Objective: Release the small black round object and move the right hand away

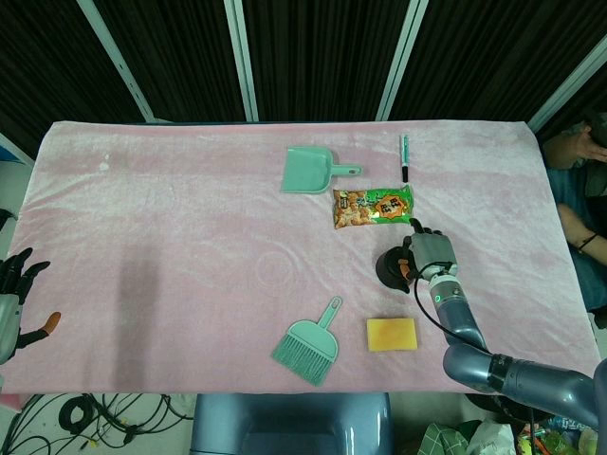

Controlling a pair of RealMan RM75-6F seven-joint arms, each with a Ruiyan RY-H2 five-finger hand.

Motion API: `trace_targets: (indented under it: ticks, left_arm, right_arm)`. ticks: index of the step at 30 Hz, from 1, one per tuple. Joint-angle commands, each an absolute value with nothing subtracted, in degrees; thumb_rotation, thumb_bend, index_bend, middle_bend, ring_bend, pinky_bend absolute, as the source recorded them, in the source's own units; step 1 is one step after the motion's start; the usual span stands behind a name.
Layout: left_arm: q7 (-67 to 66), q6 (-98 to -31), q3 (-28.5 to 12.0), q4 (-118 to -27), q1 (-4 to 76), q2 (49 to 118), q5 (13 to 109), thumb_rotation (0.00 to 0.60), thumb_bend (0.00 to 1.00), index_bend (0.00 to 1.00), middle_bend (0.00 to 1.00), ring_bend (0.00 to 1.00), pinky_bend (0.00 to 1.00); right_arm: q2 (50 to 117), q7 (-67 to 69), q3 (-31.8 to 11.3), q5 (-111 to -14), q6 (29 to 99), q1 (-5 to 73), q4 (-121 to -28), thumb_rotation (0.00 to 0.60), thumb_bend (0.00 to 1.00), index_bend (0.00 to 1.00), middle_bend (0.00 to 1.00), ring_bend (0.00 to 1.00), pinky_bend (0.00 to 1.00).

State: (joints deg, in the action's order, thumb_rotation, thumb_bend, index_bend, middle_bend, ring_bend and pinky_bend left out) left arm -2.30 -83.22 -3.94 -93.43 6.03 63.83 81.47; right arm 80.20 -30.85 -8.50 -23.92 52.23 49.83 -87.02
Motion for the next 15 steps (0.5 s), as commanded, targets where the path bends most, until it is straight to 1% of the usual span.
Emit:
trace_targets:
  ticks: [1,15]
  left_arm:
    - [-2.3,-83.2,-3.9,-93.4,6.0,63.8,81.5,0.6,0.27,0.16,0.02,0.0,0.0]
    - [-2.2,-83.2,-4.1,-93.5,6.0,63.9,81.3,0.6,0.28,0.16,0.02,0.0,0.0]
  right_arm:
    - [80.2,-30.7,-8.5,-24.1,52.1,49.8,-87.0,0.6,0.3,0.63,0.05,0.17,0.17]
    - [80.3,-30.5,-8.4,-24.3,52.0,49.9,-86.9,0.6,0.3,0.64,0.05,0.17,0.18]
